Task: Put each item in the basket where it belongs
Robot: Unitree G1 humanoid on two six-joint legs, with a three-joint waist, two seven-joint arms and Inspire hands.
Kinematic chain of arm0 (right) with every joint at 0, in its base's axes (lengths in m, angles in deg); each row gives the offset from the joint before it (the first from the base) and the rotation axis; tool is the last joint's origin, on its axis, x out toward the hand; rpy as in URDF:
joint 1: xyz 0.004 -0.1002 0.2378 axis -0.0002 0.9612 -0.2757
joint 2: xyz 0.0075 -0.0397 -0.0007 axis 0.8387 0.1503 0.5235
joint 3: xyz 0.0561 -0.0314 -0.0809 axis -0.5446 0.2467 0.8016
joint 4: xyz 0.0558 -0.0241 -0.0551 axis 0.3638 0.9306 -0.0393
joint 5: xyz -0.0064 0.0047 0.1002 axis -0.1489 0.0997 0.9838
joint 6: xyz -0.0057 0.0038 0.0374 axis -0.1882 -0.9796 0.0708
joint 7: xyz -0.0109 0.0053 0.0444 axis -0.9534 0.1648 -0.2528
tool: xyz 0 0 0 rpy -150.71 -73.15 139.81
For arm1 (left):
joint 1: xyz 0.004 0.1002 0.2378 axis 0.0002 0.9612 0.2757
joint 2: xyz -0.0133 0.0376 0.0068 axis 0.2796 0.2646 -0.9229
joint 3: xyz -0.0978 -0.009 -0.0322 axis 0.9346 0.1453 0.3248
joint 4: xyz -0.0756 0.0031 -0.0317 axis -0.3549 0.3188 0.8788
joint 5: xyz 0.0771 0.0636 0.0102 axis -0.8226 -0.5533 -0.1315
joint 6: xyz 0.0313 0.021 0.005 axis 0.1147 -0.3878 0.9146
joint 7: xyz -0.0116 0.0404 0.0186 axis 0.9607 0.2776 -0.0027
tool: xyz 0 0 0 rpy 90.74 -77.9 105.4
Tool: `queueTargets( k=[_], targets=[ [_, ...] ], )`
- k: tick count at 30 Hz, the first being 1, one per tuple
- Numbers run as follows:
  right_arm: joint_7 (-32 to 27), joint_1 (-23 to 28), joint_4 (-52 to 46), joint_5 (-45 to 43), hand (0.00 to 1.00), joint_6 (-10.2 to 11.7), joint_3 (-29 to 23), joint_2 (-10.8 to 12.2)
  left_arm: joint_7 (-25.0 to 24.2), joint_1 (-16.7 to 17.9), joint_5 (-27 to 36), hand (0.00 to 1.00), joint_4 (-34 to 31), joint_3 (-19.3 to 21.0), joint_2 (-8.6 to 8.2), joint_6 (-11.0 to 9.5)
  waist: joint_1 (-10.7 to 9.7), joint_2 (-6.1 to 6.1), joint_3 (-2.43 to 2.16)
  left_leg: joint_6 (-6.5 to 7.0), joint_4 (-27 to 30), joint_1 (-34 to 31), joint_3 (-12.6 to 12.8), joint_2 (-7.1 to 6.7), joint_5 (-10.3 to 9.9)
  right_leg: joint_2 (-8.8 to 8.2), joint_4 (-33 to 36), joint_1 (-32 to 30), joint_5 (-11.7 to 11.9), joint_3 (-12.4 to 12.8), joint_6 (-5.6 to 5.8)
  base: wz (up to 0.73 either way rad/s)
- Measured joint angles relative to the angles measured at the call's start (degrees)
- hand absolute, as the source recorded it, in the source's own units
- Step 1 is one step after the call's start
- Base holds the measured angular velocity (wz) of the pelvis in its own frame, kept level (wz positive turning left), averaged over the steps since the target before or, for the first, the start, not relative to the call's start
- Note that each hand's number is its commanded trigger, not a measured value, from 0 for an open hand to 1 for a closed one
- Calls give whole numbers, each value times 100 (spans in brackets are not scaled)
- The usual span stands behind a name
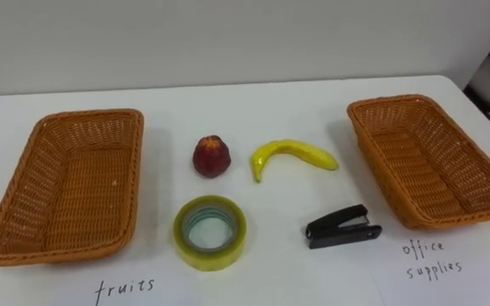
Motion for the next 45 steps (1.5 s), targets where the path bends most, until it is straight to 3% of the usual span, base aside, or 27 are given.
queueTargets(
  k=[4,9,16,20,24,29,34,38,45],
  targets=[
    [-593,-3,-530,-30,0,268,-174,-13,95,75,-21,0,-16,149,4,-55,-12,-17,-1,0,-20,11,5,0,1,4,-15,-3,0,28,1,-3],
    [-1120,124,-1663,-117,0,306,-160,-13,92,114,-50,0,-172,145,6,-94,6,-54,-16,1,-37,-38,14,-5,2,2,-9,-74,2,32,6,-1],
    [-2186,142,-2786,-892,0,350,-171,-22,81,182,-44,0,-267,143,-12,-208,20,-45,9,0,-71,-46,36,-11,3,20,-70,-83,31,86,27,-4],
    [-2516,138,-3652,-1032,0,574,-146,-54,52,159,-52,0,-299,74,-8,-247,36,-19,14,1,-76,-60,38,-15,3,21,-94,-92,42,90,33,-1],
    [-2697,-108,-4090,-1814,0,813,-115,-216,41,154,-59,0,-280,79,-7,-318,56,-18,20,1,-89,-67,33,-6,3,33,-100,-83,74,74,31,0],
    [-2803,-209,-4511,-2632,0,876,-103,-241,96,166,-48,0,-257,-26,-4,-344,74,-18,9,1,-105,-108,13,-1,3,38,-106,-114,89,52,29,1],
    [-2866,-219,-5174,-2675,0,903,-101,-267,107,155,-39,0,-222,-140,15,-491,150,-1,3,6,-167,-110,29,1,24,43,-71,-174,93,75,27,-4],
    [-2844,-310,-5590,-2782,0,1047,-101,-289,85,139,-45,0,-51,-137,16,-654,205,-83,5,-1,-166,-95,23,4,36,50,-71,-153,101,62,15,2],
    [-2756,-313,-6000,-3040,0,1099,-100,-353,80,146,-65,0,276,-137,4,-585,229,-179,25,7,-160,-122,-8,1,45,36,-69,-167,105,24,14,3]
  ],
)
